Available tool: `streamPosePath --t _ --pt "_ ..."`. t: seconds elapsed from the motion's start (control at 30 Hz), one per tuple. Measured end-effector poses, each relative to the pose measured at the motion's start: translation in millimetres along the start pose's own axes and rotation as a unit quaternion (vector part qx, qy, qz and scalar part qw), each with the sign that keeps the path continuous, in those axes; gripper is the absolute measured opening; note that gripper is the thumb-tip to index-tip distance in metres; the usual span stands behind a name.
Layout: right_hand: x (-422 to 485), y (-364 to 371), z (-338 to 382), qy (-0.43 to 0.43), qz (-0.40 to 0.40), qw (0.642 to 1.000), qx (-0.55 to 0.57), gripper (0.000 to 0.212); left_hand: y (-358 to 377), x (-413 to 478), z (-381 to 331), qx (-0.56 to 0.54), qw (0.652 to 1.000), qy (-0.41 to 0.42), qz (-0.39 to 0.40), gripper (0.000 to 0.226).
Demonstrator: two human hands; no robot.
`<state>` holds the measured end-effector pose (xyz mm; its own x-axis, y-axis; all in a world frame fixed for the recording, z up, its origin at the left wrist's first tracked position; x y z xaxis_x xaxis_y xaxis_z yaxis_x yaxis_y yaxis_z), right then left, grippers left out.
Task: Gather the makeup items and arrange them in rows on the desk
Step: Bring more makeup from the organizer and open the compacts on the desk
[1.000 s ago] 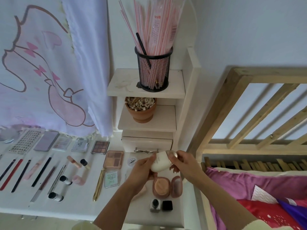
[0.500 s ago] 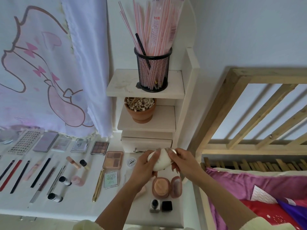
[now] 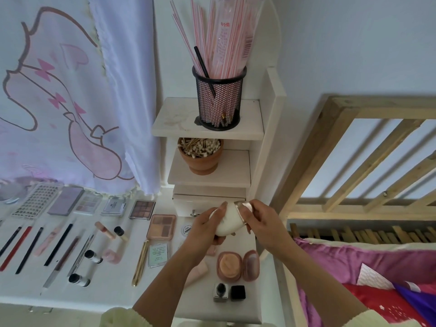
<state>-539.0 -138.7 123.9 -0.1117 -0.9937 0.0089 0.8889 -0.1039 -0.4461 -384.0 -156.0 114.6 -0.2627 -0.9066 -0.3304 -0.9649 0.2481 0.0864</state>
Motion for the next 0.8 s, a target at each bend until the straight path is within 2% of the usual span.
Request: streamPosePath --t 0.2,0.37,0.43,0.57,0.67,0.73,0.8 --pt "-3 -1 12 -0.06 0.022 0.998 -0.025 0.009 -2 -1 1 -0.092 0.991 -0.09 0.049 0.034" --pt "-5 0 17 -0.163 0.063 0.979 -0.11 0.022 -5 -2 7 -0.185 0.959 -0.193 0.097 0.036" --pt "-4 -3 16 -0.174 0.078 0.972 -0.138 0.025 -8 -1 8 -0.187 0.959 -0.189 0.095 0.039" --pt "-3 -8 13 -0.079 0.087 0.991 -0.058 0.027 -13 0 5 -0.061 0.993 -0.086 0.046 0.038" --pt "-2 -5 8 0.064 0.063 0.994 0.054 0.049 -13 -1 6 0.018 0.999 -0.038 0.026 0.037" --pt "1 -5 6 0.12 0.05 0.988 0.08 0.044 -12 -2 6 0.043 0.999 -0.023 0.019 0.035" --pt "3 -6 4 0.122 0.043 0.989 0.07 0.028 -13 -2 6 0.042 0.999 -0.026 0.009 0.033"
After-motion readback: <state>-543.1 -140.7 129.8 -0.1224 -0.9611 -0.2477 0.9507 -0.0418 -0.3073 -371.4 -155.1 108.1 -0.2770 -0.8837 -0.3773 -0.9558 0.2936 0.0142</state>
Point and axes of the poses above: each hand's wrist, its own x-axis towards the middle knuckle, its own y-axis out of the palm, z = x × y, the point moved 4 cm from there along x, towards the middle knuckle, and after that the axes turned 3 degrees about -z, right-handed, at the moved point
